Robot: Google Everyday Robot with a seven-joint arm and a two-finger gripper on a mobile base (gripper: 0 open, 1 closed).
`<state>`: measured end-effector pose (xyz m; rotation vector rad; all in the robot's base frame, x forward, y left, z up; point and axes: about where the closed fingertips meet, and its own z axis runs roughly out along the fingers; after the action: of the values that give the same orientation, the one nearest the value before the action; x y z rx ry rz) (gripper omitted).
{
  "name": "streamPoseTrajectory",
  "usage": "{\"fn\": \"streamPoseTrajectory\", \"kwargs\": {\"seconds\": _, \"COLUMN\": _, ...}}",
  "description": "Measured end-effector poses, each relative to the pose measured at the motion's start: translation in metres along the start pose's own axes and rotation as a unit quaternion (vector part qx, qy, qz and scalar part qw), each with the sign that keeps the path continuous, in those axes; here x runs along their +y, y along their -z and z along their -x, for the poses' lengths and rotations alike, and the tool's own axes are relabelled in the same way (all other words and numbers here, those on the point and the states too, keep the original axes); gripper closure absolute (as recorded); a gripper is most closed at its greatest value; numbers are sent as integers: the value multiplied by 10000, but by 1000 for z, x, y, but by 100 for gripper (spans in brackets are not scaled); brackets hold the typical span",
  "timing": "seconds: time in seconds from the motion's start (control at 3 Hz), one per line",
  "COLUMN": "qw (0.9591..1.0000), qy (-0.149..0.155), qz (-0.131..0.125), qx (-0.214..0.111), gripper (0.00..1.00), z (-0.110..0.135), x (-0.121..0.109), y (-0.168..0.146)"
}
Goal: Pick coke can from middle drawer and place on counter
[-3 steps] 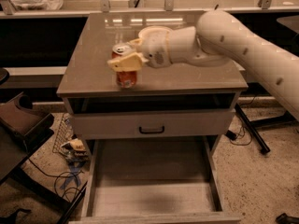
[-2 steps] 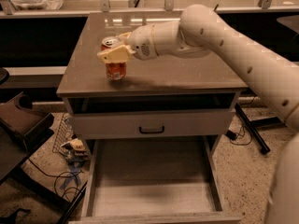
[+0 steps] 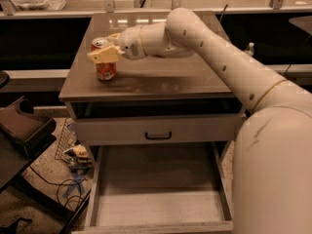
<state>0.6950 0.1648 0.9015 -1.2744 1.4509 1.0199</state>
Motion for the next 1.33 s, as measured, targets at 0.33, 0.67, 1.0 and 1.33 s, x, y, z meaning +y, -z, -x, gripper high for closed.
{"fn": "streamPoseTrajectory", "kwargs": {"seconds": 0.33, "qw": 10000, "qy": 78, "qz": 20, "qx": -31, "gripper": 100, "z": -8, "x": -5, "y": -11}}
{"fn": "streamPoseTrajectory", "kwargs": {"seconds": 0.67, "qw": 10000, "qy": 78, "qz": 48, "qx": -31, "gripper": 82, "z": -8, "x": -3, "y": -14}}
{"fn": "streamPoseTrajectory", "kwargs": {"seconds": 1.0, "qw": 9999, "qy": 77, "qz": 75, "qx": -32, "gripper": 59, "z": -8, "x": -2, "y": -17}}
{"fn": "streamPoseTrajectory", "kwargs": {"seconds": 1.33, "qw": 9999, "qy": 76, "qz": 99, "qx": -33, "gripper": 36, "z": -8, "x": 0, "y": -20}}
